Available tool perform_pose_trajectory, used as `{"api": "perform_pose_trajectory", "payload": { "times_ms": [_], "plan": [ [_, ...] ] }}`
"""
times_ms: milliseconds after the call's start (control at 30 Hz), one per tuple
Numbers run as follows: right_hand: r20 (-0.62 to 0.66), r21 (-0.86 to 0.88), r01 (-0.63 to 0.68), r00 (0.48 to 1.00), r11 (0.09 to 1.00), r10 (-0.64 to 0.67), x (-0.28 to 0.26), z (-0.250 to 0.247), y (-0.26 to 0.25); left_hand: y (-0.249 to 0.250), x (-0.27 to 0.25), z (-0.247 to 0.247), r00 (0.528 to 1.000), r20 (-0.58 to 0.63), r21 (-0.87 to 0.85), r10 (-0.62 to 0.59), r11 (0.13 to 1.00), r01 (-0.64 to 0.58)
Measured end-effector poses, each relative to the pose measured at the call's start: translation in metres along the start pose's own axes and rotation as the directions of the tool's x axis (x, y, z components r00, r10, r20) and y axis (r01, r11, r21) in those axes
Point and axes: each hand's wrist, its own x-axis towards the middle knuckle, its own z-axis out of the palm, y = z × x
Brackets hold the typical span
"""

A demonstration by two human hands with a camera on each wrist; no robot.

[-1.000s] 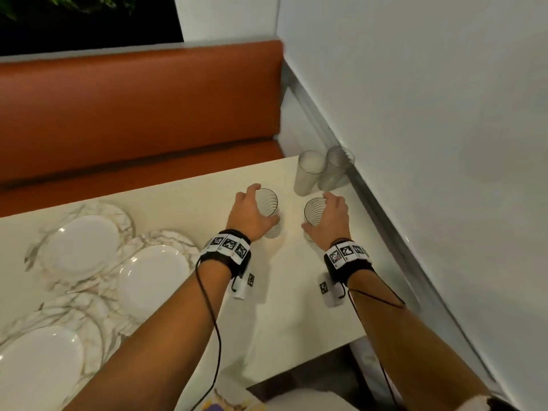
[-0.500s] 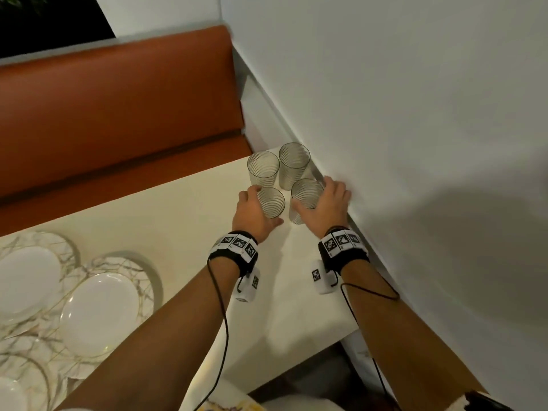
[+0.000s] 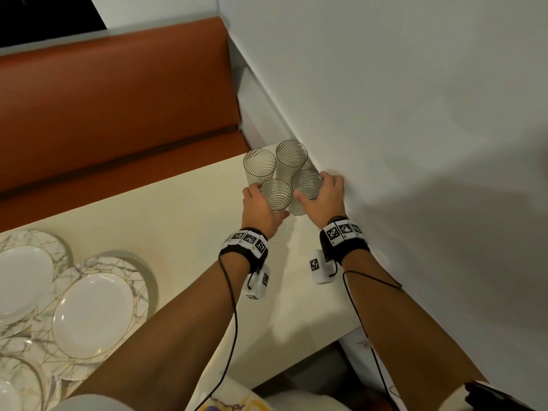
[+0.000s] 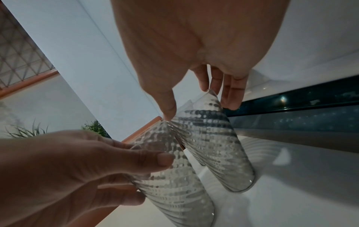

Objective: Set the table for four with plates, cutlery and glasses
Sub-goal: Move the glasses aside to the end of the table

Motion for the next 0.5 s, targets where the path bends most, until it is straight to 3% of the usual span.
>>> {"api": "perform_pose_trajectory", "payload": {
  "times_ms": [133, 267, 400, 500],
  "plan": [
    [-0.101, -0.094, 0.034, 0.994, 0.995, -0.043, -0.006, -0.003, -0.009, -0.004, -0.002, -0.012, 0.997, 0.078, 0.028, 0.000, 1.000, -0.002],
    [-0.254, -0.043, 0.185, 0.948, 0.982, -0.190, -0.024, -0.005, -0.043, -0.027, -0.013, -0.044, 0.987, 0.162, 0.114, -0.003, 0.993, -0.015],
    [-0.280, -0.006, 0.355, 0.897, 0.935, -0.342, -0.056, 0.019, -0.092, -0.075, -0.039, -0.096, 0.993, 0.120, 0.047, 0.013, 0.999, -0.018],
    [-0.205, 0.039, 0.467, 0.869, 0.883, -0.450, -0.091, 0.061, -0.128, -0.121, -0.068, -0.146, 1.000, 0.022, -0.003, 0.013, 1.000, -0.012]
  ]
}}
